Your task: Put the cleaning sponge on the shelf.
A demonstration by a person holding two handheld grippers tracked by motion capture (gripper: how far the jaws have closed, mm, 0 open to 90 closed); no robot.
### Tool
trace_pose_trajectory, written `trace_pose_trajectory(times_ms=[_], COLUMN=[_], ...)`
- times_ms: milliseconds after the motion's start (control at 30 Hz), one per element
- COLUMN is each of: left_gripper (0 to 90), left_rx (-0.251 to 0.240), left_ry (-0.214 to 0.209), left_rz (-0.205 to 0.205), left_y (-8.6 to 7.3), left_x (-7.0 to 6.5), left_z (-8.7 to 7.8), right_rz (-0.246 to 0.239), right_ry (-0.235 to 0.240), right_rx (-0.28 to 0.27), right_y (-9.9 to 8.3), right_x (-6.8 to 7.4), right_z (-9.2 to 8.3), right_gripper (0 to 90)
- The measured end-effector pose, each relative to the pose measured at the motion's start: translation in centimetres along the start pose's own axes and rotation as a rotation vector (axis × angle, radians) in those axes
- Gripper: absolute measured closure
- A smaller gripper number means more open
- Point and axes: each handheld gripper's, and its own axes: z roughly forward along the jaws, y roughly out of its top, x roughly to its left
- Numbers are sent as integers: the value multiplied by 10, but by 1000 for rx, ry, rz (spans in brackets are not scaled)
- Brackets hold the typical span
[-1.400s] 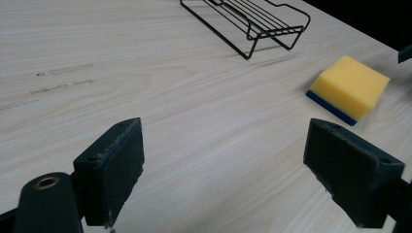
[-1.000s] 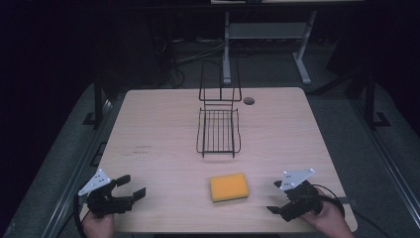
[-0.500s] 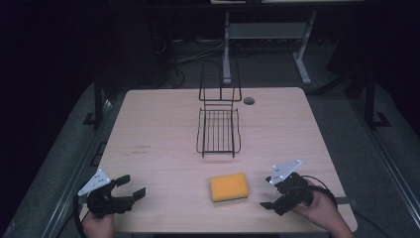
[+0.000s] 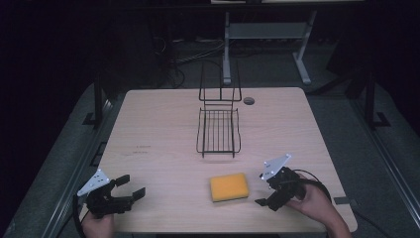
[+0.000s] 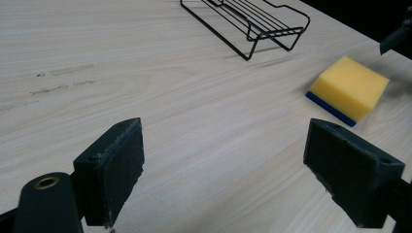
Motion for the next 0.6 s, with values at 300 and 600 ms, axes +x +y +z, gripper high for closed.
trace_pose_trajectory(times_ms=[300,600], left_gripper=[140,140], left_rx=[-2,-1], left_ry=[1,0], left_rz=[-2,-1], left_y=[0,0], left_x=[0,0], left_z=[0,0], right_rz=[-31,-48], right_ry=[27,42], right_rx=[25,38], right_y=[14,22], right_x=[-5,-8], right_z=[6,9], right_gripper=[165,165])
